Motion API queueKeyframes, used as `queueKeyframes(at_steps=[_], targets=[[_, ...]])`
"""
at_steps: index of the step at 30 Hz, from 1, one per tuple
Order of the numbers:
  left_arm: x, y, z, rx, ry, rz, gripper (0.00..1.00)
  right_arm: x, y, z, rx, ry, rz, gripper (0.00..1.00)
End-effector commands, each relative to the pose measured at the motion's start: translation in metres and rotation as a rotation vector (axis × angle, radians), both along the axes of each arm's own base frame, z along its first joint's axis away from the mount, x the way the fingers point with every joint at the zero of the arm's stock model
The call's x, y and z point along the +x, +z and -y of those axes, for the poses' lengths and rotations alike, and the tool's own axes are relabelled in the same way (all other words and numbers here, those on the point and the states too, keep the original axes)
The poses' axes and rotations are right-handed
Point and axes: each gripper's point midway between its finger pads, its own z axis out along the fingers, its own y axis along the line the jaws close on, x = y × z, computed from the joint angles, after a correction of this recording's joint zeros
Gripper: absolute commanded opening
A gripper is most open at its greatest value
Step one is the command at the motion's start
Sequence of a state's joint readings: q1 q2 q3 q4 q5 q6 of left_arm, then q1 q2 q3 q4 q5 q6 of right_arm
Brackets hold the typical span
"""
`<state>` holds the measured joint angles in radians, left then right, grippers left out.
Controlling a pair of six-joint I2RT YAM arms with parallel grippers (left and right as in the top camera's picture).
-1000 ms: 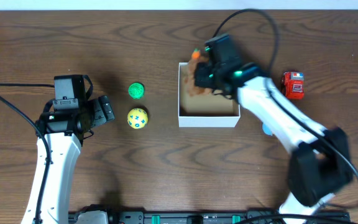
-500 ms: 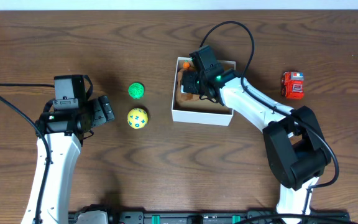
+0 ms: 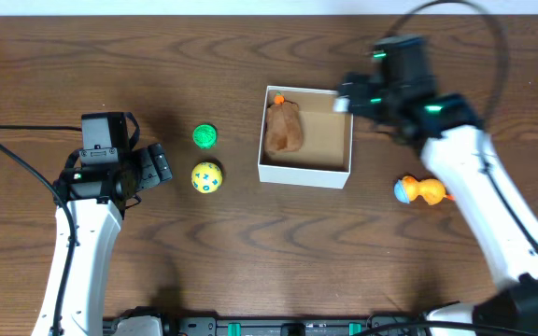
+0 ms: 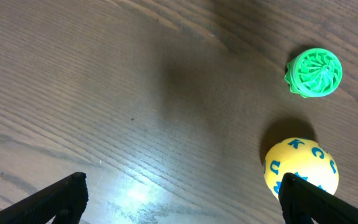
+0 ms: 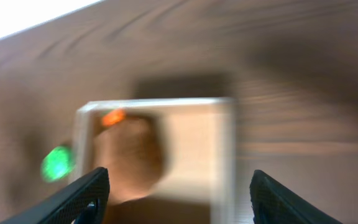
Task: Pack container
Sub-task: 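Move the right gripper to the red fire truck and grasp it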
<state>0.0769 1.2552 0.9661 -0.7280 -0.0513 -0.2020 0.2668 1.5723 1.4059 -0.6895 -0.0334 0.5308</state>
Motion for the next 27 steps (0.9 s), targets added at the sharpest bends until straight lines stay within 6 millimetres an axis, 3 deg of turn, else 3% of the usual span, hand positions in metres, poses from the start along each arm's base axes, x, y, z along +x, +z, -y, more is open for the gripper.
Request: queueKeyframes(at_steps=[1,2,4,7,10,13,20,27], targets=[[0.004,0.005,-0.002,0.009,-0.009,0.01,0.98,0.001,0.0,0.088,-0.152,-0.232,-0.012,0.74],[0.004,0.005,-0.002,0.009,-0.009,0.01,0.98,-0.001,-0.006,0.118,-0.18,-0.306,-0.043,0.74],[0.004,0.005,-0.002,0.009,-0.009,0.01,0.98,-0.002,-0.016,0.143,-0.198,-0.331,-0.077,0.8],[0.004,0.005,-0.002,0.009,-0.009,0.01,0.98,-0.002,-0.039,0.173,-0.24,-0.296,-0.141,0.94],[0.004,0.006,-0.002,0.009,-0.009,0.011,0.98,0.003,-0.068,0.193,-0.277,-0.279,-0.202,0.99],[0.004,0.005,-0.002,0.009,-0.009,0.01,0.98,0.011,-0.098,0.202,-0.293,-0.247,-0.248,0.99],[0.004,0.006,-0.002,0.009,-0.009,0.011,0.98,0.024,-0.163,0.2,-0.266,-0.173,-0.333,0.96],[0.004,0.005,-0.002,0.009,-0.009,0.01,0.98,0.024,-0.205,0.2,-0.257,-0.173,-0.398,0.93]])
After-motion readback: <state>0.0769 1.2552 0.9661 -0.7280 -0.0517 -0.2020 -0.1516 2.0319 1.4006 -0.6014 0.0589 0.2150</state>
